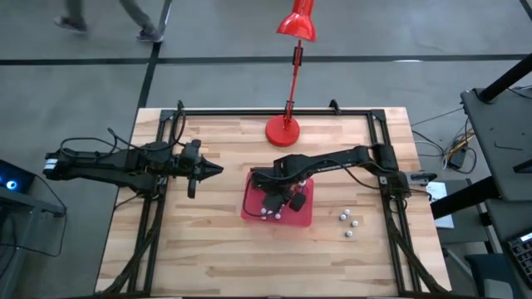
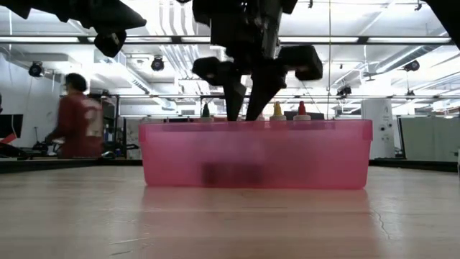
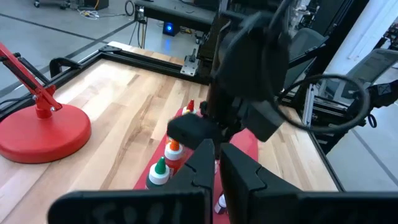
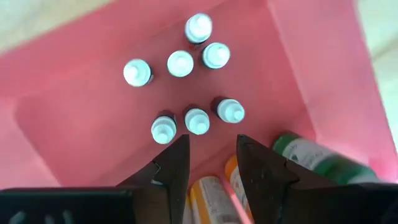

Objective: Pick & Place food coloring
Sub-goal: Put the small red food coloring bottle into the red bin

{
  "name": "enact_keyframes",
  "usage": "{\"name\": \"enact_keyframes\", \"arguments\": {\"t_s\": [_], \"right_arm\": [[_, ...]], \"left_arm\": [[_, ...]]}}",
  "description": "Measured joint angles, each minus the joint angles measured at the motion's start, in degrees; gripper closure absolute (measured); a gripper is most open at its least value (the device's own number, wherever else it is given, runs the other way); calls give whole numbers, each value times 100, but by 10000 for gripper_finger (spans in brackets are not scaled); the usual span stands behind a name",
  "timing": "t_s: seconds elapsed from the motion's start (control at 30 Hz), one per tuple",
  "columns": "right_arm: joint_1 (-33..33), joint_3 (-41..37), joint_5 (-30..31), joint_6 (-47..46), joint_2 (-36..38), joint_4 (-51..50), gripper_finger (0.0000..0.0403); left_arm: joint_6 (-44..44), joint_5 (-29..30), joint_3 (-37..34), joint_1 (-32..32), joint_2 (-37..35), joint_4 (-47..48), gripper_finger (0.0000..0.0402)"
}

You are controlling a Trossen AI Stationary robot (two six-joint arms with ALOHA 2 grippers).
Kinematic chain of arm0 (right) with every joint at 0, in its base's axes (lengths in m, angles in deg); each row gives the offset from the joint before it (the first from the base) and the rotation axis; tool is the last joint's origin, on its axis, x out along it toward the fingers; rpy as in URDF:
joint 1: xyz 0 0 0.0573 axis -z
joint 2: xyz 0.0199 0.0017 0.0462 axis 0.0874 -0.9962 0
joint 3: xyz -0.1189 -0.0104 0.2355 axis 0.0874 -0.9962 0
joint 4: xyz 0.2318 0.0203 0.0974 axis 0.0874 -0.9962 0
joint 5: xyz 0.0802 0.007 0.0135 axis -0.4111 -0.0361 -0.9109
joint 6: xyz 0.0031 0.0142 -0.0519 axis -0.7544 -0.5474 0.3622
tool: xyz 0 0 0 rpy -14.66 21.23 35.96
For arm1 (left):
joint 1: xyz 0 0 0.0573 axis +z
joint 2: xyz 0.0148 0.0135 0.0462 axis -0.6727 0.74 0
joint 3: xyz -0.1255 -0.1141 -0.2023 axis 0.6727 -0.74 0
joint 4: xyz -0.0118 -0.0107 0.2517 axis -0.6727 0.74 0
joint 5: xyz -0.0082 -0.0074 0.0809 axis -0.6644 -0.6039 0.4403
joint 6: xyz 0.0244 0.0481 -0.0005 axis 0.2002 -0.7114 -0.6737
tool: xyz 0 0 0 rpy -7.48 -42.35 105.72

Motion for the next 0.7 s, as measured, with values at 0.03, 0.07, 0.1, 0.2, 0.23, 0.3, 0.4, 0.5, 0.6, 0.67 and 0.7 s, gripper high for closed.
{"name": "enact_keyframes", "arguments": {"t_s": [0.03, 0.07, 0.1, 0.2, 0.23, 0.3, 0.4, 0.5, 0.6, 0.67, 0.7], "right_arm": [[-14, 0, 1, -208, 46, 0, 281], [-27, 0, 1, -437, 92, -10, 280], [-45, 0, -1, -693, 120, -8, 278], [-122, 0, -13, -1373, 289, -96, 274], [-152, 0, -15, -1553, 353, -120, 273], [-218, 0, -17, -1876, 469, -263, 273], [-326, 0, -18, -2348, 632, -472, 277], [-417, 0, -37, -2862, 801, -707, 281], [-479, 0, -62, -3500, 922, -1017, 286], [-508, 0, -63, -3884, 959, -1221, 287], [-521, -3, -74, -4060, 987, -1366, 287]], "left_arm": [[0, 0, 0, -2, 2, 1, 402], [0, 0, 0, 0, 2, -1, 402], [0, 0, 0, -1, 2, 1, 402], [0, 0, 0, -2, 0, 1, 402], [2, 0, -2, 0, 0, -1, 402], [0, 0, 0, 0, 1, -1, 402], [2, 0, 0, 0, 1, -1, 402], [2, 0, 0, 0, 1, -3, 402], [3, 0, 0, 0, 0, -3, 402], [13, 0, -1, -2, 1, -12, 402], [13, 0, 0, 0, 2, -23, 402]]}}
